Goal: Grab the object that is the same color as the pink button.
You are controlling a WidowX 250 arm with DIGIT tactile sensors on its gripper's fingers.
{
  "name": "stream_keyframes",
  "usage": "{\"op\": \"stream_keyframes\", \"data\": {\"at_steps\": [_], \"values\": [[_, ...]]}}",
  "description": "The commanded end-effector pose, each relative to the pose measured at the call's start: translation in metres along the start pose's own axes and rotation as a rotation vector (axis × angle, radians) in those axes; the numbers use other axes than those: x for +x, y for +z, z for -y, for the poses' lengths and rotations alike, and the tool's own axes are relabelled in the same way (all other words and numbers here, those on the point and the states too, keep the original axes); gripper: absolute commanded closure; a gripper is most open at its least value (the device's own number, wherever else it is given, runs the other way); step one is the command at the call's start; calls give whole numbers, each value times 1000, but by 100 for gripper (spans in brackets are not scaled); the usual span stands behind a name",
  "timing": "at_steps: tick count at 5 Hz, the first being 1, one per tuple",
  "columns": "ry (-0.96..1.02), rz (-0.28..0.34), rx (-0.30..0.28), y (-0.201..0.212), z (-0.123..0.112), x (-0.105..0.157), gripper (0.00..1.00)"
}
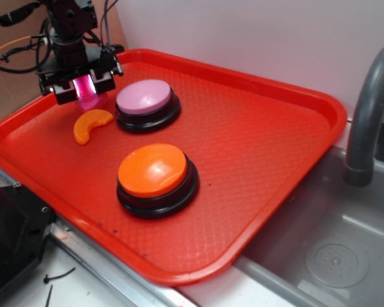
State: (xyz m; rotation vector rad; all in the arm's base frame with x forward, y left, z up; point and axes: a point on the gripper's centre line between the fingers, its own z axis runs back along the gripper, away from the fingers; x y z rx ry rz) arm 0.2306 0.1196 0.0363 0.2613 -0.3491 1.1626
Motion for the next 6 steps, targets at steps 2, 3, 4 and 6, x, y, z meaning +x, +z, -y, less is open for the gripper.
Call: {"op": "stream_keyframes", "data": {"at_steps": [2, 3, 4, 6], "values": [[-219, -30, -126, 54, 3, 18, 100], [-386, -145, -283, 112, 8, 12, 100], [-485, -222, -392, 162, 9, 6, 100], [-658, -288, -501, 244, -5, -5, 100]]}}
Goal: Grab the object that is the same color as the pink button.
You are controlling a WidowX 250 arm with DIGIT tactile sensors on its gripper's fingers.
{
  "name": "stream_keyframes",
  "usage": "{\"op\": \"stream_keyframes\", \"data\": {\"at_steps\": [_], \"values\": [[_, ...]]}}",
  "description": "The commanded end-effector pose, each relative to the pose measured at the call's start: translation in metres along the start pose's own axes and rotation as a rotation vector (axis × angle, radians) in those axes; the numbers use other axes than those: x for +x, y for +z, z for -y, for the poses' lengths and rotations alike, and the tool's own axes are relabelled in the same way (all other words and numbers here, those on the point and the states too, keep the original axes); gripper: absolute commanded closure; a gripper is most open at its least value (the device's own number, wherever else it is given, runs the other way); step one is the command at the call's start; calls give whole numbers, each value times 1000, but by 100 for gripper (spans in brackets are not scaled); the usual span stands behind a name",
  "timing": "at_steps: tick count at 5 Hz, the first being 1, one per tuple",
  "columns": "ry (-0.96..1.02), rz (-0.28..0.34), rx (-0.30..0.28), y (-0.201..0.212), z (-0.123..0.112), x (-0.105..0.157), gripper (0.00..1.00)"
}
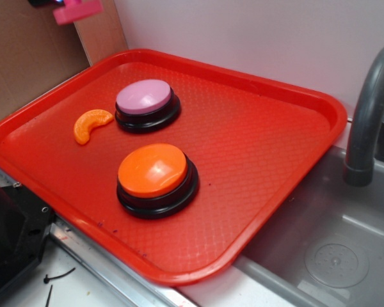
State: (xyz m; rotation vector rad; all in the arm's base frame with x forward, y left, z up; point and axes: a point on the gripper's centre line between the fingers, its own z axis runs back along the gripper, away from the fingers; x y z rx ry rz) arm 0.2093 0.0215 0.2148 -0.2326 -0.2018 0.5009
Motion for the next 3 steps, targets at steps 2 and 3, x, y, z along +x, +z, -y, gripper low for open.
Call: {"op": "stream_keyframes", "data": {"at_steps": [2, 3], "values": [[-73, 67, 92, 27, 2, -10, 100], [-73, 67, 92, 27, 2, -10, 0]]}}
